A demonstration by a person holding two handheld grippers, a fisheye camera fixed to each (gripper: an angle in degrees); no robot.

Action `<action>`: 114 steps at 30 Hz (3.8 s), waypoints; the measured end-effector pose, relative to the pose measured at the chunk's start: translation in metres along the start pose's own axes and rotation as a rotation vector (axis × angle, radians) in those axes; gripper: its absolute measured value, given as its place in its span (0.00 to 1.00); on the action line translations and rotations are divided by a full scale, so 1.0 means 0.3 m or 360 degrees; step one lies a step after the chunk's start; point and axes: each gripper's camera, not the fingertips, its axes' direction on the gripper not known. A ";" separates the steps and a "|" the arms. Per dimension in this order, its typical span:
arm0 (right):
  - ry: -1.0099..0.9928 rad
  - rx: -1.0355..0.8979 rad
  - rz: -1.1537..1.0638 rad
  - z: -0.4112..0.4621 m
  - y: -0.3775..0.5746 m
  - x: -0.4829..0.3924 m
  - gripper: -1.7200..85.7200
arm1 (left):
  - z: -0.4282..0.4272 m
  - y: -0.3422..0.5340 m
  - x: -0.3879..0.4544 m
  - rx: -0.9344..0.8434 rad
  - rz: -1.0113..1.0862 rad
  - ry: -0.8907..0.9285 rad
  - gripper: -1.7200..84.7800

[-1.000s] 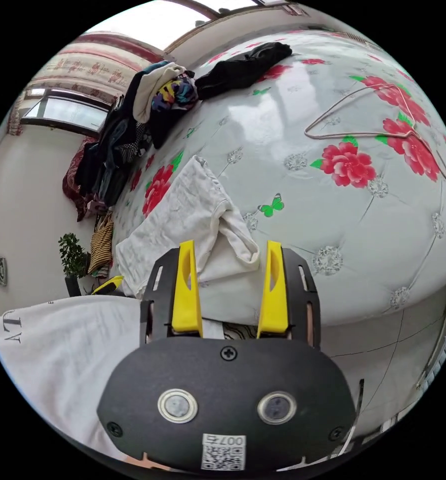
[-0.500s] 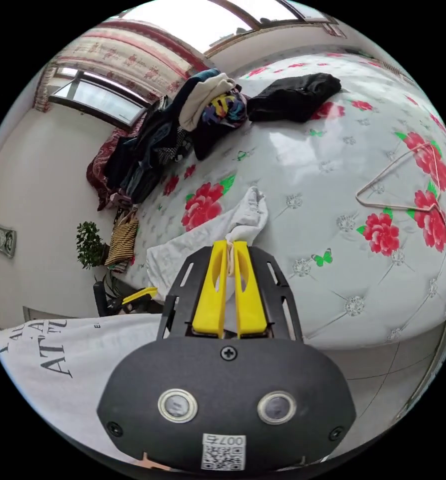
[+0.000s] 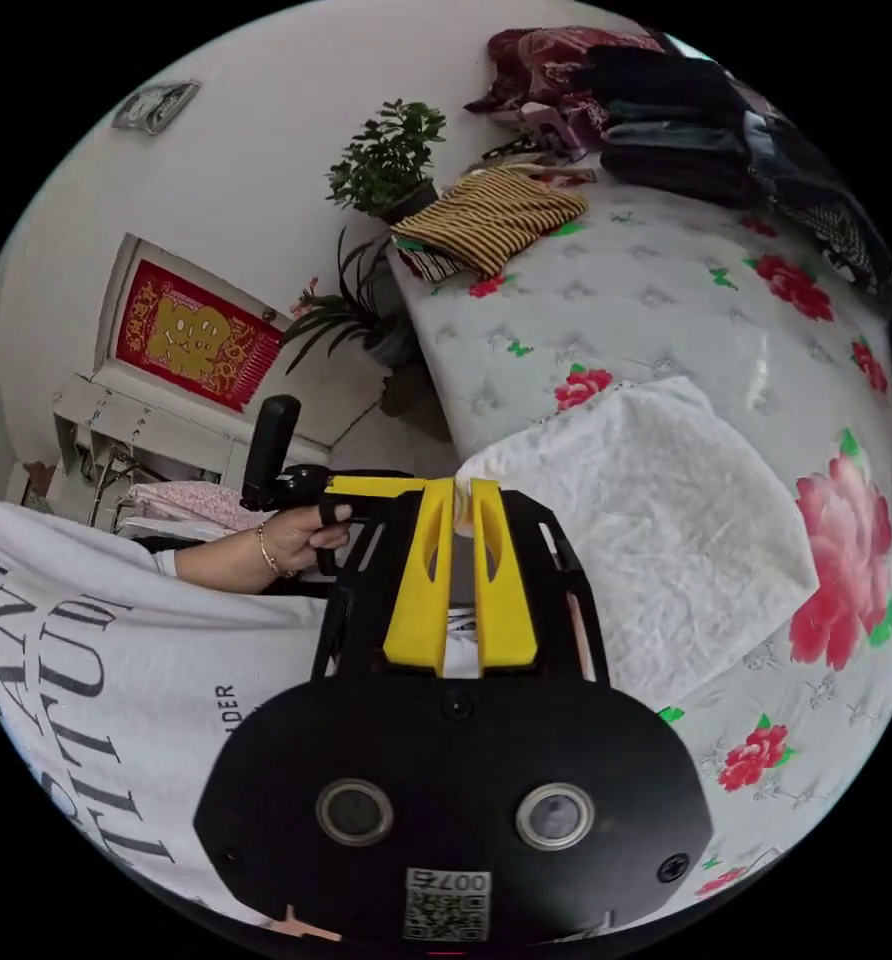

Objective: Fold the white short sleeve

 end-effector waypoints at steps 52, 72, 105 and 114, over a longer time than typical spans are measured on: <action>0.0327 0.0335 0.0535 -0.270 0.125 0.482 0.10 | 0.084 -0.209 -0.084 -0.0042 0.0131 0.0073 0.11; 0.0887 0.0998 0.2150 -0.750 1.494 0.782 0.13 | 0.643 -0.559 0.246 -0.0527 0.0234 0.0238 0.09; 0.1469 0.0788 0.2019 -0.973 1.858 0.649 0.02 | 1.608 -0.669 1.781 -0.0991 0.1528 0.0237 0.10; 0.0974 0.0434 0.0899 -0.751 1.040 0.647 0.03 | 0.989 -0.736 1.031 -0.0553 0.0797 -0.0314 0.10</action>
